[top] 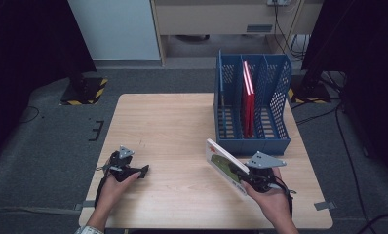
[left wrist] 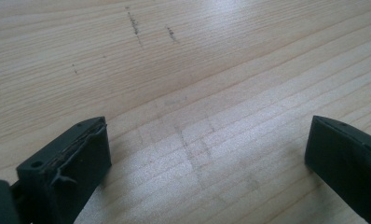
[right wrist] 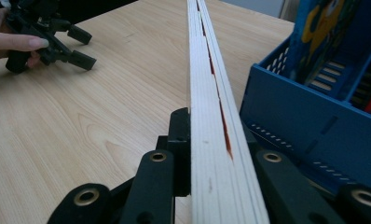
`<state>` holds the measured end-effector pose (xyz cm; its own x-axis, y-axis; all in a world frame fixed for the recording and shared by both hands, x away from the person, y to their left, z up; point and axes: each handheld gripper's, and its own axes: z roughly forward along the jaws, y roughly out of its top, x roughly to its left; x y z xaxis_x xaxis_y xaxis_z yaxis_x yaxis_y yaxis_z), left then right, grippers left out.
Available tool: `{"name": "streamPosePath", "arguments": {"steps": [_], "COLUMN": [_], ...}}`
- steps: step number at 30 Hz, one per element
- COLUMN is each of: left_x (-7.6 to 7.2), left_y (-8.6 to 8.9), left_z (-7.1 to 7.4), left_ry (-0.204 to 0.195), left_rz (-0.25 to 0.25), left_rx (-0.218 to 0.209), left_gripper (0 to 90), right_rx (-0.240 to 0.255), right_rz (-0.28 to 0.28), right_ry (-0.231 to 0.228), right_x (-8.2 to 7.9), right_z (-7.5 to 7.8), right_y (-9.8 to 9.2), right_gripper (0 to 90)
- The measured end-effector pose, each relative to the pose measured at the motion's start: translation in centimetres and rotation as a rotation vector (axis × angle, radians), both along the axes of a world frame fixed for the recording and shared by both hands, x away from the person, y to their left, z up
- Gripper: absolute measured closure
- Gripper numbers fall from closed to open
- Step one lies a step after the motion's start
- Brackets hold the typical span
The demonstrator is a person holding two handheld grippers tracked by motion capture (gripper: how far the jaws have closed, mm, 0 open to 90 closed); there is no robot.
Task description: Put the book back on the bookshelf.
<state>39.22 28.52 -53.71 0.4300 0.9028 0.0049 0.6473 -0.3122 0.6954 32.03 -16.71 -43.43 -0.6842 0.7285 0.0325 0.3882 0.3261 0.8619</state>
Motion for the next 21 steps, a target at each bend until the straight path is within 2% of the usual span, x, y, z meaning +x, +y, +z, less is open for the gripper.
{"name": "streamPosePath", "arguments": {"steps": [13,21], "left_x": [0.1,0.1], "left_y": [-0.1,-0.1], "left_z": [0.0,0.0], "left_ry": [0.000,-0.002], "left_rz": [0.001,0.001], "left_rx": [0.000,-0.002], "left_gripper": [0.0,0.0], "right_rx": [0.013,0.026], "right_rz": [-0.071,-0.083], "right_ry": [-0.001,-0.020], "right_x": [-1.0,-0.9], "right_z": [1.1,2.7], "right_y": [-3.4,-4.1], "right_gripper": [76.0,76.1]}}
